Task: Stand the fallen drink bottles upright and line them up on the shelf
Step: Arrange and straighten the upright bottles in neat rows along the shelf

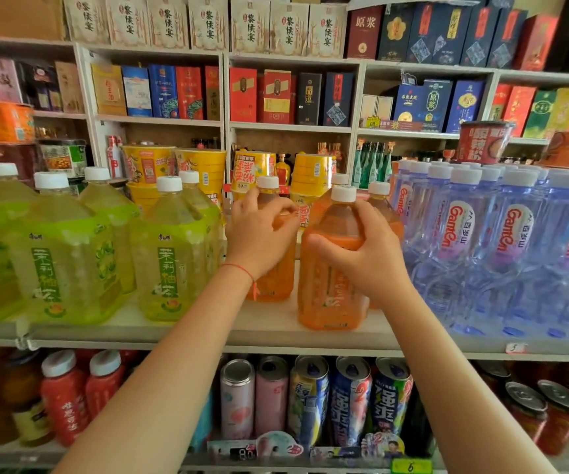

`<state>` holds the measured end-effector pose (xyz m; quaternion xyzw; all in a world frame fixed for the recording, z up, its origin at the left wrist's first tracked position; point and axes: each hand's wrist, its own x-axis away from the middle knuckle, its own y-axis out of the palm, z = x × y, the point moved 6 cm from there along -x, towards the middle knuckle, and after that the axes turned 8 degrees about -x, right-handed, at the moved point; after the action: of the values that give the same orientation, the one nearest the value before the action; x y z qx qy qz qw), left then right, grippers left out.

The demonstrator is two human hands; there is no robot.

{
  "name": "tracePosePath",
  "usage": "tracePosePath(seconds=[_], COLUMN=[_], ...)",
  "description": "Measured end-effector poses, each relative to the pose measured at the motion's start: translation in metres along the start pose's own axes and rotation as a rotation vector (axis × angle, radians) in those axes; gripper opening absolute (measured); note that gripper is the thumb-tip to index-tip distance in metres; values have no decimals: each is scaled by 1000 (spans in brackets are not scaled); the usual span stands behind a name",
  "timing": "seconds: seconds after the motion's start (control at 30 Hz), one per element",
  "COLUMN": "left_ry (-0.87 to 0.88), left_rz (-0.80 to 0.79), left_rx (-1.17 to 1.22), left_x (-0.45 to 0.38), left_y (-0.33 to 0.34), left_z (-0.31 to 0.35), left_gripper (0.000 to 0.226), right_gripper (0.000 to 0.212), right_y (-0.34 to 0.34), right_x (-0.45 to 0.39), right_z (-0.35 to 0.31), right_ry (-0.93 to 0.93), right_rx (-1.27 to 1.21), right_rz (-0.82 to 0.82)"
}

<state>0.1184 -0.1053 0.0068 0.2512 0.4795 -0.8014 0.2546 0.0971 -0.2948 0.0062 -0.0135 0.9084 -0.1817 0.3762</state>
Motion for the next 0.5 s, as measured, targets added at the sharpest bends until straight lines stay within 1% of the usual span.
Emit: tracePosePath(seconds=[0.07,0.1,0.17,0.2,0.23,0.3,0.43,0.47,0.5], left_ry=[2,-4,-107,-171,-214,-236,-223,-218,-225], left_rz=[-31,-34,-40,-55,-68,-77,-101,-107,-111], left_rx=[114,246,618,744,808,843,831,809,794], left_x=[2,4,16,21,26,30,28,28,27], left_y=[-3,-7,-13,-14,-16,-20,-29,-30,-31], left_z=[4,4,-3,-6,-9,-11,-8,-7,-8], left_gripper=[43,48,52,56,62,69,59,57,54], right_gripper=[71,74,78,78,78,77,77,84,95], right_y=[10,15,27,32,39,54,77,82,87], right_x=[2,4,7,8,8,7,6,8,11], right_z=[3,4,2,0,-2,-8,-12,-7,0], right_ry=[37,47,33,22,13,4,38,84,159], right_rx=[-139,-177,-180,-168,-166,-180,-243,-300,-387], right_rz=[-24,-8,47,68,75,65,37,16,-21])
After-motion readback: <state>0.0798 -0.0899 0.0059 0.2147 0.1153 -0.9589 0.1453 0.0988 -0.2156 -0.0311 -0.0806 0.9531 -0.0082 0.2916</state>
